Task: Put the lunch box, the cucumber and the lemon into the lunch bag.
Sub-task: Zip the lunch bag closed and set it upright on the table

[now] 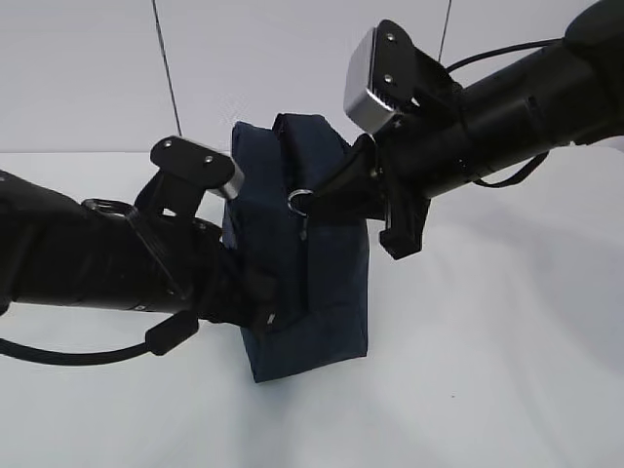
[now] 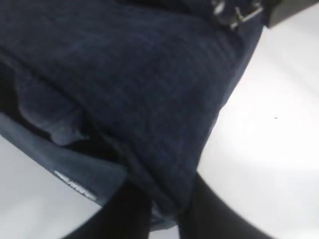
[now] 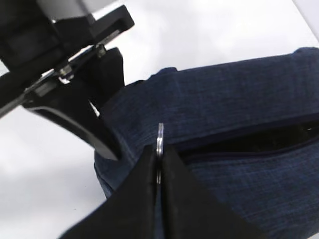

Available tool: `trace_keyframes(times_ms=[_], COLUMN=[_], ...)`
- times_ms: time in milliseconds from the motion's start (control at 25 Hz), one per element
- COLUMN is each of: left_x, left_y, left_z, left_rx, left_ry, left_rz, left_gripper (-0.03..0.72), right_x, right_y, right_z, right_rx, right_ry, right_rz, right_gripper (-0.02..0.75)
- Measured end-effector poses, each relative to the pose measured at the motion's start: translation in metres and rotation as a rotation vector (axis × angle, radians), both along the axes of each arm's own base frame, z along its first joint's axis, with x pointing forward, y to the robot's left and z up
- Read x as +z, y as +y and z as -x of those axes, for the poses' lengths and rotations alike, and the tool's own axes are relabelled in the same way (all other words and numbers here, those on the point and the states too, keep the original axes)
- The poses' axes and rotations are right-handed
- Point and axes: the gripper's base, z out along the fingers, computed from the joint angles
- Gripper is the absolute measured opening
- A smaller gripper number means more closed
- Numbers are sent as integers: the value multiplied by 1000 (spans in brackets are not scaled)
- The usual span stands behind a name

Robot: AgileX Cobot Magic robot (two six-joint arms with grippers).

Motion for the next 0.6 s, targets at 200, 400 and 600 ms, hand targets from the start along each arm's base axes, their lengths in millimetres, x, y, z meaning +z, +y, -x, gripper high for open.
trace_keyframes(times_ms=[200,400,600], left_x=[-1,-1,-1], left_y=[0,0,0], left_z=[-1,-1,-2], left_rx=[10,16,18], left_ry=[5,5,1], left_rz=[-1,-1,-2], left_gripper=[1,-1,-3], right_x=[0,1,11], right_y=[0,0,1], right_z=[1,1,-4], right_rx=[15,14,10], right_ry=[8,8,-36], right_rz=[1,2,-1], right_gripper=[8,8,8])
